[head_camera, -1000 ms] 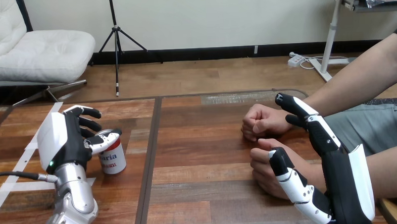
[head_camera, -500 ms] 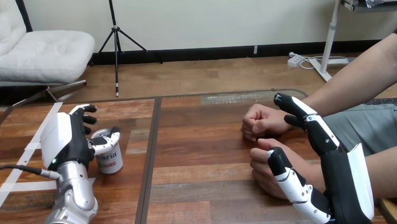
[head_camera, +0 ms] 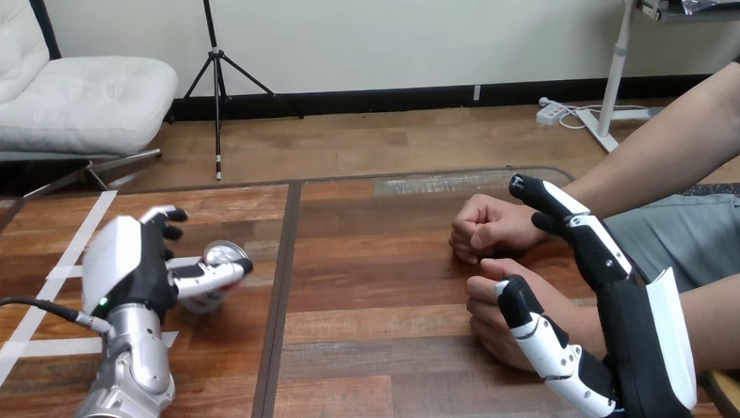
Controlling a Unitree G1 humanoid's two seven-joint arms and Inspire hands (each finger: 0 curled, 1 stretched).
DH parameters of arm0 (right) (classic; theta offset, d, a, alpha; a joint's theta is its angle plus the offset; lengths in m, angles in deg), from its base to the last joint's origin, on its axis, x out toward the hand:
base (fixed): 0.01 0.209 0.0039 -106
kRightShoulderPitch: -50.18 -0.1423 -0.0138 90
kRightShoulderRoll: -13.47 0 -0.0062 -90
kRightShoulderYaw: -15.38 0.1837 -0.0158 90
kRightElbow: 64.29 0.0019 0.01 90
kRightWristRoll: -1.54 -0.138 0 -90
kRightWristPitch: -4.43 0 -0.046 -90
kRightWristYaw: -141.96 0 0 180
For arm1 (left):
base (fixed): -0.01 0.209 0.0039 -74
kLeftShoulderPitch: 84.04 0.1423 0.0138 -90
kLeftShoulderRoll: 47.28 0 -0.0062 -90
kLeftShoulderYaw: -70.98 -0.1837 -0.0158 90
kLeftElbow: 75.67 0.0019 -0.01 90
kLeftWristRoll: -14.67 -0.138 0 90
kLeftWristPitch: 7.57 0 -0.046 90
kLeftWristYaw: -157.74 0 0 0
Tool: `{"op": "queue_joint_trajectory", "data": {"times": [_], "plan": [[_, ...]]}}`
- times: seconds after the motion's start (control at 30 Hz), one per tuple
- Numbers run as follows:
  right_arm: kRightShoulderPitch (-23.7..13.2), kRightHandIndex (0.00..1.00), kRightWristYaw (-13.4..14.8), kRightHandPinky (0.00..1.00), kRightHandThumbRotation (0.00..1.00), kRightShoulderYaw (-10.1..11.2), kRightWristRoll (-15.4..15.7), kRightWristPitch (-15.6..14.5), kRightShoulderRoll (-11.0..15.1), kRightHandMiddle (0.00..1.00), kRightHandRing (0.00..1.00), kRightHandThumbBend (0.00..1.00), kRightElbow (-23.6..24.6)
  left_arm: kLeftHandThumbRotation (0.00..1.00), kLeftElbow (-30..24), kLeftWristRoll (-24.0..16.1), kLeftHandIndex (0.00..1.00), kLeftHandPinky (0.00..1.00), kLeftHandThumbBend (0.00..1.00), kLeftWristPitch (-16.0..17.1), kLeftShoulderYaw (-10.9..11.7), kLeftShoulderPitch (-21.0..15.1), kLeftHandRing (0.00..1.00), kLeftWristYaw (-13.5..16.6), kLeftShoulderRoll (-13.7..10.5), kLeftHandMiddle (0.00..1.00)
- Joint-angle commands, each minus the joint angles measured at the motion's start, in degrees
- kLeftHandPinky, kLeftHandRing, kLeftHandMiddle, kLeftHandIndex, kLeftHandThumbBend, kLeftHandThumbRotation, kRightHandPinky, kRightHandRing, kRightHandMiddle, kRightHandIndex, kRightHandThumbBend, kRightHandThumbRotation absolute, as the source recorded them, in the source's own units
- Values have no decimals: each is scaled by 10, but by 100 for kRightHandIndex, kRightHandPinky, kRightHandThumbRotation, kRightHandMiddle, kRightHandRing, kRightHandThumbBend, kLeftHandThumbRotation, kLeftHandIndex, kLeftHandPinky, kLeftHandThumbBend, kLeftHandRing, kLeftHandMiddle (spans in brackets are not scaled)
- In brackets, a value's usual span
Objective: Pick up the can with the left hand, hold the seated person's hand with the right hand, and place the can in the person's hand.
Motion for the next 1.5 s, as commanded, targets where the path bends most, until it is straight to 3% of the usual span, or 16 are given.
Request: {"op": "queue_joint_trajectory", "data": {"times": [0.0, 0.63, 1.03, 1.47], "plan": [[-22, 83, -1, 83, 71, 0, -3, -3, -3, 85, 86, 56, 26, 35, -2, -7, 78, 62, 98, -10, -10, -37, 70, -21, -7, 76], [-20, 83, -2, 84, 72, -1, -2, -7, -5, 84, 86, 56, 30, 35, -3, -18, 77, 57, 100, -30, -18, -46, 69, -55, -3, 76], [-21, 83, -2, 83, 69, -1, -7, -4, -6, 84, 86, 55, 25, 35, -5, -17, 77, 57, 98, -36, -18, -44, 70, -56, 3, 77], [-25, 83, 0, 84, 69, 1, -5, 0, -3, 84, 86, 54, 20, 34, -7, -11, 77, 56, 94, -21, -13, -40, 68, -45, -2, 76]]}}
